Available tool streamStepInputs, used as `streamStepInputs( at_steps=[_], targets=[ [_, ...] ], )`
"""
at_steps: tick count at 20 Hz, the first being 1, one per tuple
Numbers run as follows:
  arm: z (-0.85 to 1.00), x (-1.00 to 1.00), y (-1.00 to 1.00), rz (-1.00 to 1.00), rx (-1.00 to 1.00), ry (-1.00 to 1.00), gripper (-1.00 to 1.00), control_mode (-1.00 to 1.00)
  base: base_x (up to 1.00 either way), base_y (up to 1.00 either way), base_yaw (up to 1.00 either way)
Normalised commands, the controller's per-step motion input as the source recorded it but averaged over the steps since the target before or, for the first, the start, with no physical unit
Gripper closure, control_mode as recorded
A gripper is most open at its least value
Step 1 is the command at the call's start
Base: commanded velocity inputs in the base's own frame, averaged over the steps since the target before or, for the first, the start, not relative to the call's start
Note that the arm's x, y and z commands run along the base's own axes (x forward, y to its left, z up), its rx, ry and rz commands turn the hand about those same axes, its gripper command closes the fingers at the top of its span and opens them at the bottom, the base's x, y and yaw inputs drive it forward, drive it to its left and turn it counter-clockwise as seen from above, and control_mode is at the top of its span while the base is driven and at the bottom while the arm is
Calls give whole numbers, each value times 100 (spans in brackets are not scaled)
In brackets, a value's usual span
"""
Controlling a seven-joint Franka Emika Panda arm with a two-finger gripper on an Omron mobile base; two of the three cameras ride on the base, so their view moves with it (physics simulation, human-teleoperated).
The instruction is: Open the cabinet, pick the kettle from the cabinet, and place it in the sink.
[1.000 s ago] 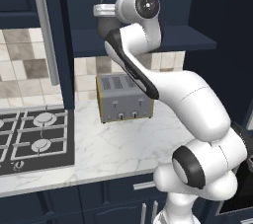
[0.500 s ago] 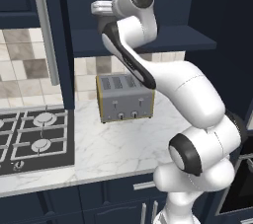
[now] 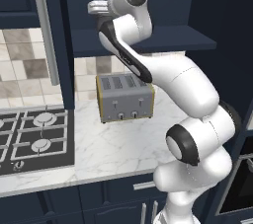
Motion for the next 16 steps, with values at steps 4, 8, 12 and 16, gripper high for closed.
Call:
streamStepInputs(
  at_steps=[4, 8, 12, 16],
  targets=[
    [-4, 24, 13, 0, 0, 0, -100, -100, 0, 0, 0],
    [-4, 29, 20, 0, -4, 0, -100, -100, 0, 0, 0],
    [0, 36, 10, 0, -4, 0, -100, -100, 0, 0, 0],
    [0, 29, 1, 0, -6, 0, -100, -100, 0, 0, 0]
  ],
)
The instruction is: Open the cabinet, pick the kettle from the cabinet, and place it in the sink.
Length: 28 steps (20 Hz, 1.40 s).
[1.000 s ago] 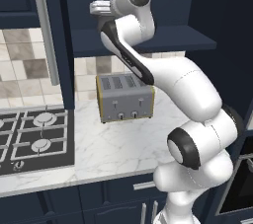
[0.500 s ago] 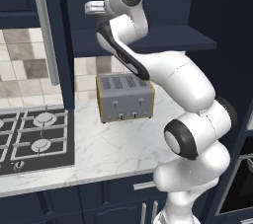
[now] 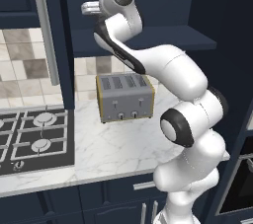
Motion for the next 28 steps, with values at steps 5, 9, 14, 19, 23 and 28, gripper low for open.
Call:
streamStepInputs(
  at_steps=[5, 9, 14, 19, 23, 28],
  targets=[
    [-1, 27, 5, 0, -6, 0, -100, -100, 0, 0, 0],
    [-5, 29, 9, 0, -2, 0, -100, -100, 0, 0, 0],
    [-1, 38, 3, 0, 0, 0, -100, -100, 0, 0, 0],
    [1, 29, 9, 0, 0, -1, -100, -100, 0, 0, 0],
    [0, 24, 23, 0, 0, -3, -100, -100, 0, 0, 0],
    [0, 24, 9, 0, -1, -1, -100, -100, 0, 0, 0]
  ],
)
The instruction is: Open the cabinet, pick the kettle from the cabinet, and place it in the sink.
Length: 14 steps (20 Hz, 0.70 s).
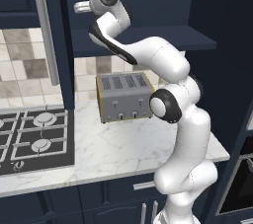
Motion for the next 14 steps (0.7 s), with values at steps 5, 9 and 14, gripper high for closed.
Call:
streamStepInputs(
  at_steps=[5, 9, 14],
  targets=[
    [0, 15, 1, 0, -1, 0, -100, -100, 0, 0, 0],
    [0, 11, 0, 0, 0, 0, -100, -100, 0, 0, 0],
    [2, 7, 0, 0, 0, 0, -100, -100, 0, 0, 0]
  ],
)
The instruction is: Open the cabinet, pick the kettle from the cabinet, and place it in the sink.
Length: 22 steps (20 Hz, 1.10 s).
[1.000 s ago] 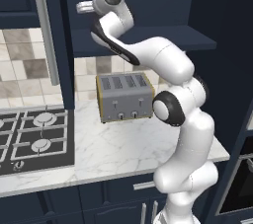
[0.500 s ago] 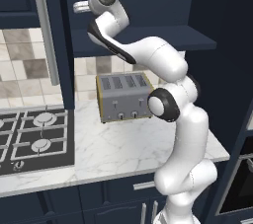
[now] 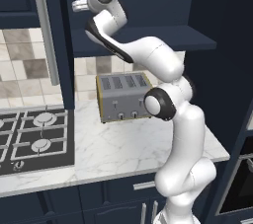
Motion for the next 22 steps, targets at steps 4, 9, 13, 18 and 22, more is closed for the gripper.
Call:
streamStepInputs(
  at_steps=[4, 9, 13, 18, 22],
  targets=[
    [0, 4, -7, 0, 0, 0, -100, -100, 0, 0, 0],
    [0, 0, -4, 0, 0, -1, -100, -100, 0, 0, 0],
    [0, 0, 0, 0, 0, -4, 100, -100, 0, 0, 0],
    [0, -8, -5, 0, 1, -6, 100, -100, 0, 0, 0],
    [0, -14, -2, 0, 3, -8, 100, -100, 0, 0, 0]
  ],
)
